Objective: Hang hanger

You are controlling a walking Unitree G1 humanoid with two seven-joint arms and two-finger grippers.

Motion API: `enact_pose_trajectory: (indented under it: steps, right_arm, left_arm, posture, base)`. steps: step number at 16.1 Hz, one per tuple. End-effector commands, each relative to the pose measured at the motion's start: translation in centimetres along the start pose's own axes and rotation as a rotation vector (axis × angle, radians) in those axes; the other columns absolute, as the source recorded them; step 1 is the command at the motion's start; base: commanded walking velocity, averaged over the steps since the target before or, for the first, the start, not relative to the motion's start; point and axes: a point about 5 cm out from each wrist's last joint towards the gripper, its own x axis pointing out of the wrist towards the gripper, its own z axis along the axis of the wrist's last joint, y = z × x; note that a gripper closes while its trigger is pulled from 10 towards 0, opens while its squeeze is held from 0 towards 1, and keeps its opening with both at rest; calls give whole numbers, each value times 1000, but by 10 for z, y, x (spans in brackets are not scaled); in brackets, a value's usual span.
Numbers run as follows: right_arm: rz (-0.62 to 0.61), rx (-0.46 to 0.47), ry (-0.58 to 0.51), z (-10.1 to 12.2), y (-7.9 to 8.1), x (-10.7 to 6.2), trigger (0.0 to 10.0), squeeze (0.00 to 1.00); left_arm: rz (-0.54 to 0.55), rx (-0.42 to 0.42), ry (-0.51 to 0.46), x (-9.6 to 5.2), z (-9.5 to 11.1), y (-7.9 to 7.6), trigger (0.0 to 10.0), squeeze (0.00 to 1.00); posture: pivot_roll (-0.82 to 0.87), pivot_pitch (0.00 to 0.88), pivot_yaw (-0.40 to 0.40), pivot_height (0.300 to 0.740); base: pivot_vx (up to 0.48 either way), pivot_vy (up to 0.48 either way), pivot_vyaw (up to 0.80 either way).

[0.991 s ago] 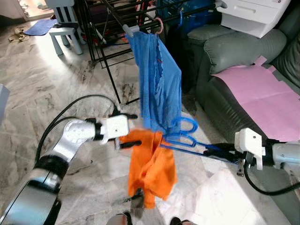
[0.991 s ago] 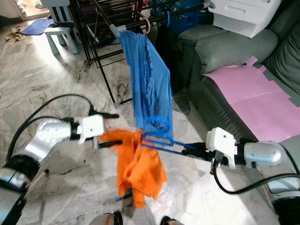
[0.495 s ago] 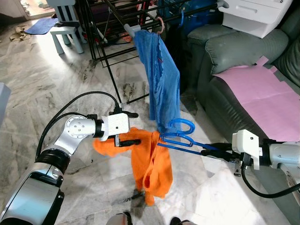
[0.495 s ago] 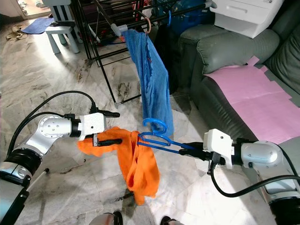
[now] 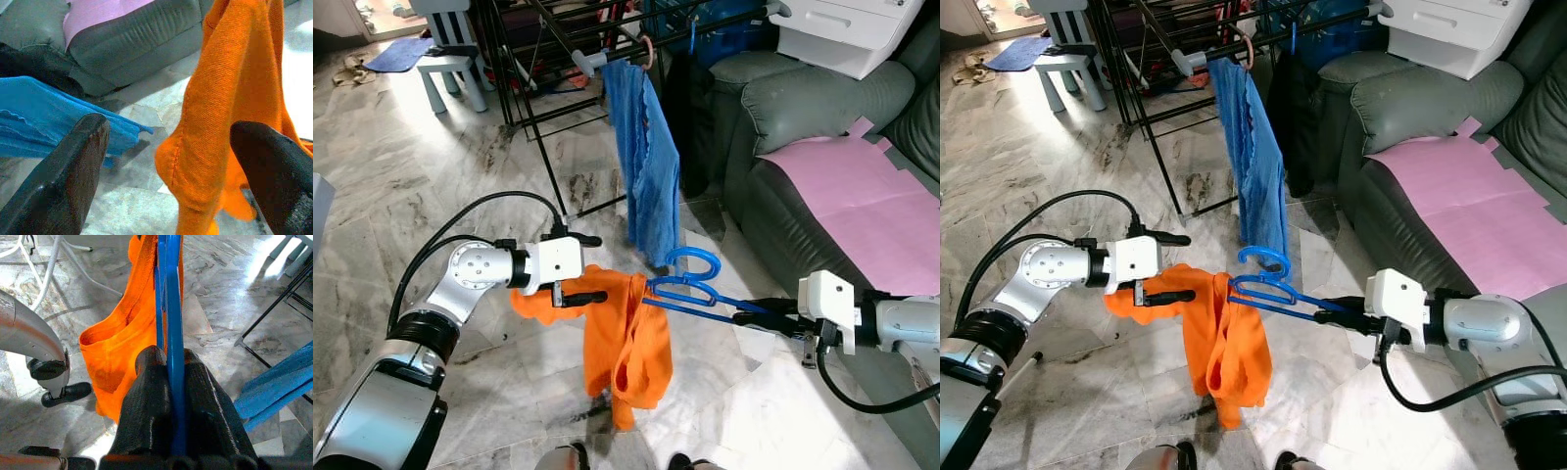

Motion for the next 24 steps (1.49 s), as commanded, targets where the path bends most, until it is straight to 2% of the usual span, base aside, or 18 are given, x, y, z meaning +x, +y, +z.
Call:
enact_pose_trajectory:
  steps: [1,7,8,9,13,17,19,24]
  right_arm:
    - [5,-31,-23,5,-1,1,10000,0]
    - [5,-31,-23,5,-1,1,10000,0]
    - [-41,-147,45,3,-10,14,10000,0]
    - [-51,-196,71,2,-14,20,10000,0]
    - [-71,-230,79,5,-19,24,10000,0]
    - [-82,-264,78,2,-20,31,10000,0]
    - [-87,-269,73,4,-21,34,10000,0]
    - [-87,-281,52,5,-21,39,10000,0]
  left_arm:
    - [-22,4,18,-2,-2,0,10000,1000]
    - [-22,4,18,-2,-2,0,10000,1000]
    - [-55,-42,51,11,-5,-5,1882,0]
    - [-68,-60,69,16,-7,-8,0,0]
    - [-98,-47,99,17,-9,-11,0,0]
    - [-119,-14,214,22,-17,-14,0,0]
    - [-72,-39,270,24,-23,-16,0,0]
    - [-6,-80,288,30,-26,-18,0,0]
  posture:
    - [-81,106,27,740]
    - [-81,106,27,740]
    - [-75,93,28,740]
    - [-75,92,26,740]
    - [-75,92,26,740]
    - [-74,87,27,740]
    - [-80,81,26,740]
    - [-85,80,27,740]
  base:
    - [0,0,0]
    - [0,0,0]
    - [0,0,0]
    - [0,0,0]
    - [0,0,0]
    - [0,0,0]
    - [0,0,0]
    - [0,0,0]
